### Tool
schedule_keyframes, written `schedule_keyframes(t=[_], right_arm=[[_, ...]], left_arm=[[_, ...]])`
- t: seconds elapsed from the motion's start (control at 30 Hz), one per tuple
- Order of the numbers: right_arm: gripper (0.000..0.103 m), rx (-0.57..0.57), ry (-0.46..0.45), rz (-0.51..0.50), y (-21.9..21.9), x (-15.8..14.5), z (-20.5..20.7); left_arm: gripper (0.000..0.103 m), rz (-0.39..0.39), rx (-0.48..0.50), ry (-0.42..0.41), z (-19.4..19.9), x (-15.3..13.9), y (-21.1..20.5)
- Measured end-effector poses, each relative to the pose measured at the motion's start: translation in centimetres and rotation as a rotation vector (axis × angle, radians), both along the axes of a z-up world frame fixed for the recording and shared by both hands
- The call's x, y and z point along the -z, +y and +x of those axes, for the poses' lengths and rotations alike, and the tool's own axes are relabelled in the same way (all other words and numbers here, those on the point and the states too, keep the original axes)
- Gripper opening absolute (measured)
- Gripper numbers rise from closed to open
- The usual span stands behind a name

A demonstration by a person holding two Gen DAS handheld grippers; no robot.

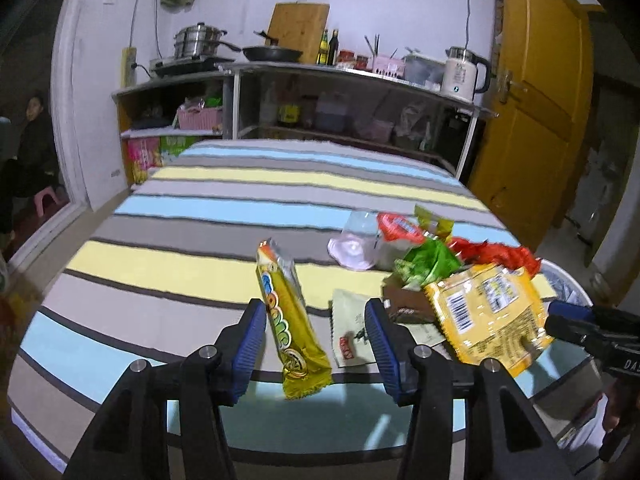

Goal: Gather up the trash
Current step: 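Grasp the yellow snack stick wrapper with the left tool while the right tool grasps the yellow bag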

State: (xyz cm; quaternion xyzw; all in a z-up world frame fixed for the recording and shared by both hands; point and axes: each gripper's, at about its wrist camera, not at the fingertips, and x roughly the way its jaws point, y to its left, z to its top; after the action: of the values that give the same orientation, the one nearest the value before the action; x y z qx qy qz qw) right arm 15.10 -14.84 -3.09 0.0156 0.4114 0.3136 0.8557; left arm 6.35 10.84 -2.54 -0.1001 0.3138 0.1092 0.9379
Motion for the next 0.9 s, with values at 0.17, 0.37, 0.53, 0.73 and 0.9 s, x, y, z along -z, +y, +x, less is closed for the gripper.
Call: schedule_keyframes(t=[0.17,0.37,0.53,0.73,0.9], right_arm=[[0.047,-0.005,0.029,-0.002,0.1,0.8,0.9],[0.047,-0.018,0.05,-0.009,0.5,1.4,1.7],[0.047,-0.021,0.075,-0.023,1.2,2.0,2.1],[0.033,-0.034,0.064,-0.015,1.4,1.5,1.5],[0.017,-0.027,0.026,-0.026,1.4,0.6,0.5]], left_arm=[[0.051,-0.01,-0.013,0.036,0.8,1.1,0.4],[0.051,-0.025,-0.017,0.06,1.4,1.9,0.8],[0.046,-0.03,-0.023,0.075,1.6,2.2,0.8],[0.026,0.001,-0.003,0.085,1.6,2.4,-0.1],[0.023,0.003,-0.008,0.073,1.1,2.3,-0.4]])
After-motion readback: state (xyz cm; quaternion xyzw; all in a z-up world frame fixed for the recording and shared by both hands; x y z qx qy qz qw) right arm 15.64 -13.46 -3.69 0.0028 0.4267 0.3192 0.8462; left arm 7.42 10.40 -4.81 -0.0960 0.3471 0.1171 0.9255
